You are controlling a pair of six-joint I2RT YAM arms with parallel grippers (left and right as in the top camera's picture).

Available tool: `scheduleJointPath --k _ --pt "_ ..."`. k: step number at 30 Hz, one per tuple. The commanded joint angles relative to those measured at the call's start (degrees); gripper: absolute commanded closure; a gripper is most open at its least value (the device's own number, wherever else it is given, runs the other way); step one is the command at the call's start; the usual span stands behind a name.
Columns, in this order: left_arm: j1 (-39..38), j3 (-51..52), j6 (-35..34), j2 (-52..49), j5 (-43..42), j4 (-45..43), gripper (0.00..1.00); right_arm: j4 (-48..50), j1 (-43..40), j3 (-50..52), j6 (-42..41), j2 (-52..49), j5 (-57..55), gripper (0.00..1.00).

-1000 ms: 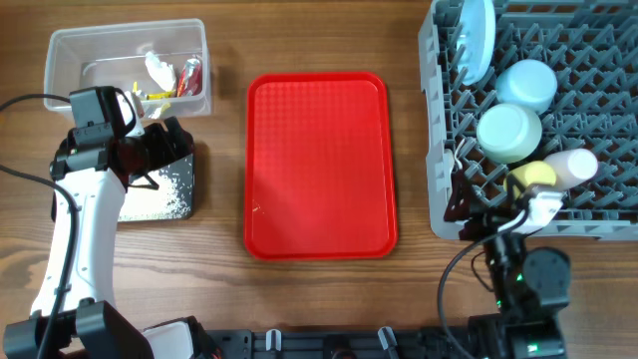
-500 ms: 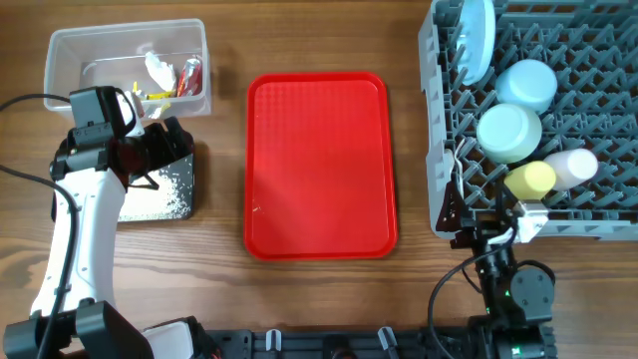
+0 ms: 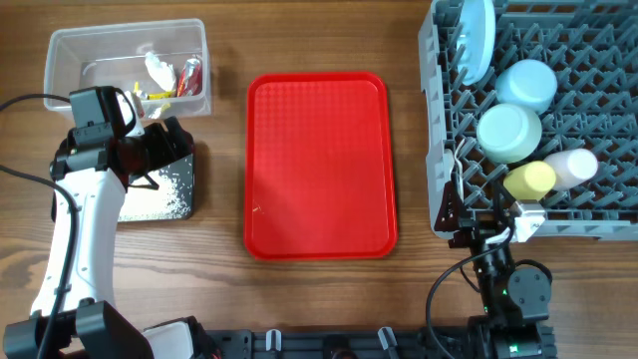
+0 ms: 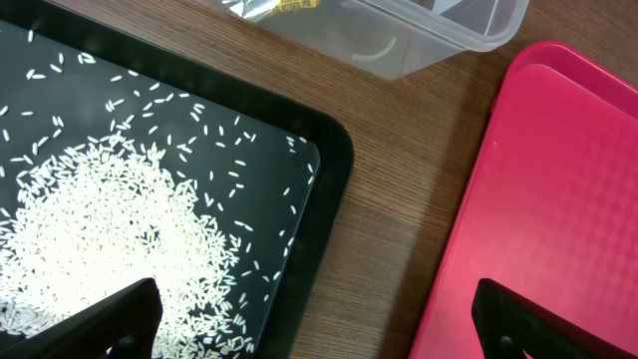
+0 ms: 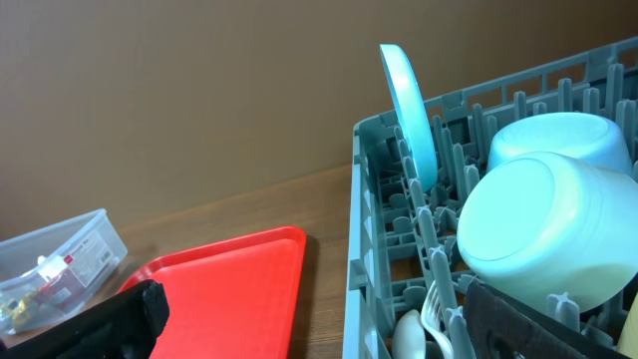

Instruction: Sort waste into correct bins and load items into the dishwasher rack

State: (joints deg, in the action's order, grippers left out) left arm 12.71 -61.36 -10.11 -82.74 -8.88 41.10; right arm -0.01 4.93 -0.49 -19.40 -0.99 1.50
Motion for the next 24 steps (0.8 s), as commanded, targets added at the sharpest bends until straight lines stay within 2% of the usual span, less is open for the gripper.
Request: scheduleJointPath --k 1,6,14,20,24 --pt "-0.1 -0.3 0.9 -0.1 -0.1 0.1 0.0 0.2 -0.2 0.2 -0.3 0.3 1.0 0.0" --pt "0.3 -0.3 0.9 3.5 -0.1 0.2 0.0 0.2 -0.2 0.2 -0.3 0.3 1.0 0.0" --pt "-1.4 -0.3 0.9 17.7 0.0 0.3 0.0 0.2 -0.2 0.2 -0.3 0.3 1.0 0.0" --pt "-9.5 -0.1 0.9 30.9 3.0 1.6 0.0 0.2 -0.2 0.2 -0.3 0.3 1.0 0.0" --pt "-12.8 4.0 0.7 40.5 3.0 0.8 0.0 0.2 -0.2 0.2 -0.3 0.3 1.0 0.0"
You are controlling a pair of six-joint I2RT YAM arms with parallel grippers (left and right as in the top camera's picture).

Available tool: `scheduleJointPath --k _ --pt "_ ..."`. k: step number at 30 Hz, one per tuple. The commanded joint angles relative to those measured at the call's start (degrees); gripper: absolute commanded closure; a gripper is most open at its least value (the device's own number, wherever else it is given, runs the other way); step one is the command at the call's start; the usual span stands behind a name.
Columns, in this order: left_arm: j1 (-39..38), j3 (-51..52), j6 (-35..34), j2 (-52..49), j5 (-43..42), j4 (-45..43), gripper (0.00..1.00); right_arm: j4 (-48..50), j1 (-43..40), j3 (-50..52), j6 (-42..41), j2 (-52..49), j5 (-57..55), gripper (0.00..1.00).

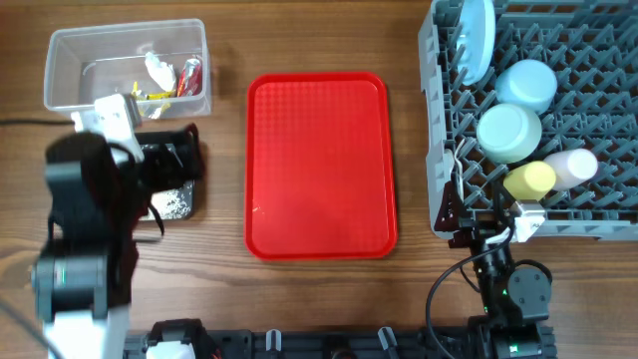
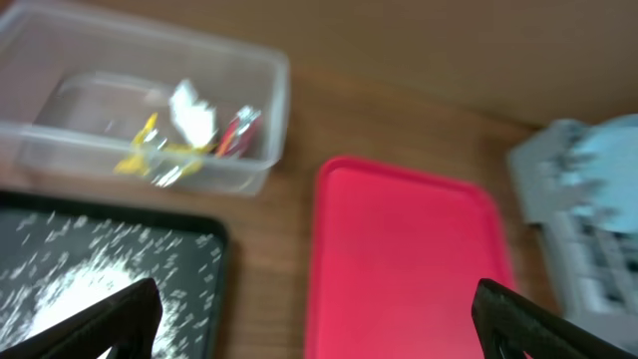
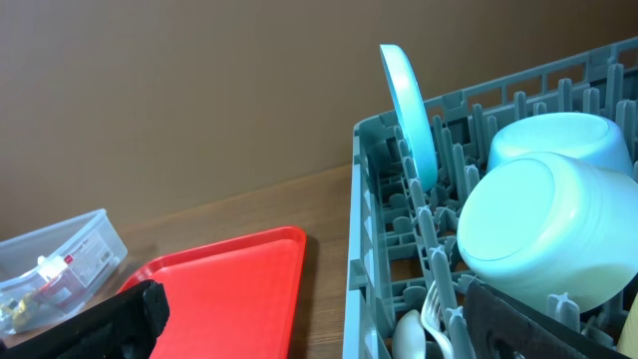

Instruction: Sort waste into correct bins and load items into the dishwasher rack

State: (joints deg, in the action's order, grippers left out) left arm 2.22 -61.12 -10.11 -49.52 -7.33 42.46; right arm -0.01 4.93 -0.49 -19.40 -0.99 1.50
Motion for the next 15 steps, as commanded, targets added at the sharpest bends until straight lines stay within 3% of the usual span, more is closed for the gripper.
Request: scheduleJointPath --k 1,5,15 --pt "-2.4 5.1 0.7 8.9 1.4 -1.2 0.0 0.2 -0.2 0.2 -0.3 0.3 1.0 0.0" --pt "-2.4 14.6 0.5 16.8 1.4 -8.3 0.0 0.2 -0.2 0.2 -0.3 0.3 1.0 0.0" --pt "-2.3 44.0 -2.3 31.6 0.3 -44.4 0.0 0.2 -0.2 0.2 -0.3 0.3 1.0 0.0"
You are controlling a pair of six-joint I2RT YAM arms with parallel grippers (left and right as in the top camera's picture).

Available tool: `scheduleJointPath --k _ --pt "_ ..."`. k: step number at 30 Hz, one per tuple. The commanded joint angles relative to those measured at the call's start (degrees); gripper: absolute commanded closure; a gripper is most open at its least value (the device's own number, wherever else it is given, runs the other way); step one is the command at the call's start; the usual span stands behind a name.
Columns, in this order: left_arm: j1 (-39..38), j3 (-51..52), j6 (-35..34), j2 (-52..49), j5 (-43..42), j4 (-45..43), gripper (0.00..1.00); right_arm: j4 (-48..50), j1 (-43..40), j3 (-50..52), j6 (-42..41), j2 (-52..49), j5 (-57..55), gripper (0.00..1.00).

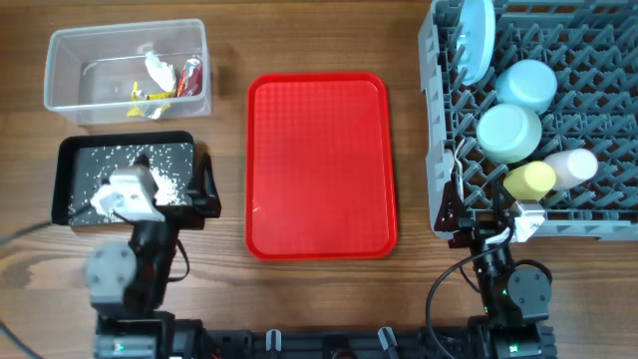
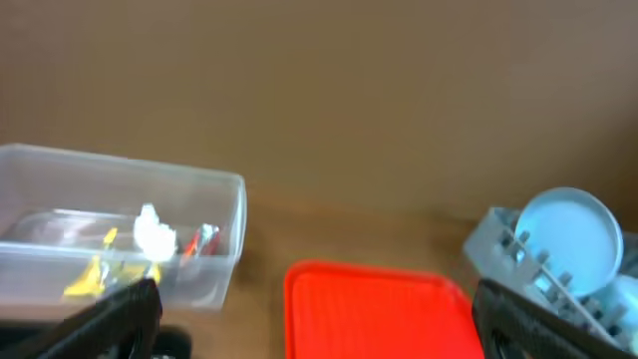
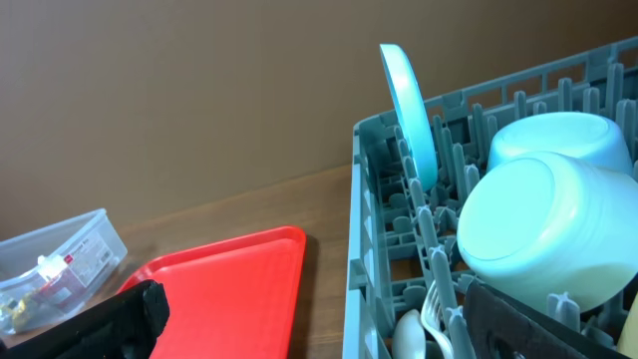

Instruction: Sort waste into correct bins and load items into the dishwasher rack

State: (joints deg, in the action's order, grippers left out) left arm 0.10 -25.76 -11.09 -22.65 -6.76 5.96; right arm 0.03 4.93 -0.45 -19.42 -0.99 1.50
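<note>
The red tray (image 1: 319, 165) lies bare in the middle of the table. A clear bin (image 1: 125, 70) at the back left holds wrappers (image 2: 150, 231). In front of it a black tray (image 1: 90, 160) carries scattered rice. My left gripper (image 1: 140, 194) sits low over the black tray's front part, open, nothing between its fingers (image 2: 120, 319). The grey rack (image 1: 598, 40) on the right holds a blue plate (image 1: 477, 35), two bowls (image 1: 508, 132), a yellow cup (image 1: 528, 179) and a white cup (image 1: 573, 165). My right gripper (image 1: 488, 224) rests open at the rack's front left corner.
A fork and a spoon (image 3: 429, 309) stand in the rack's near corner, close to my right gripper's fingers (image 3: 538, 319). Bare wooden table (image 1: 224, 160) separates the bins, the red tray and the rack. A brown wall closes the far side.
My left arm has drawn back toward the table's front edge. Its camera now looks level across the table, and most of the rice tray shows from overhead. The right arm has not moved.
My left gripper was open low over the rice tray's right side, looking straight down at the rice. Then it stood higher and tilted up toward the clear bin and red tray. Now it rests low at the front, still open. The right gripper stayed open by the rack throughout.
</note>
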Motion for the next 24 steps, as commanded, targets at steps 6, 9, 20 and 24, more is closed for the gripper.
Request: scheduleJointPath --k 6,9,20,24 --pt "1.2 17.9 -1.4 12.6 0.2 -12.0 0.0 0.2 -0.2 0.2 -0.3 0.3 1.0 0.0" --pt "2.9 20.2 -1.4 16.8 0.2 -12.0 0.0 0.2 -0.2 0.2 -0.2 0.3 1.0 0.0" --pt "3.9 24.9 -1.4 22.5 0.2 -10.6 0.0 0.2 -0.2 0.2 -0.2 0.3 1.0 0.0" --pt "3.9 25.4 -1.5 22.5 0.2 -2.8 0.0 0.2 -0.2 0.2 -0.3 0.3 1.0 0.0"
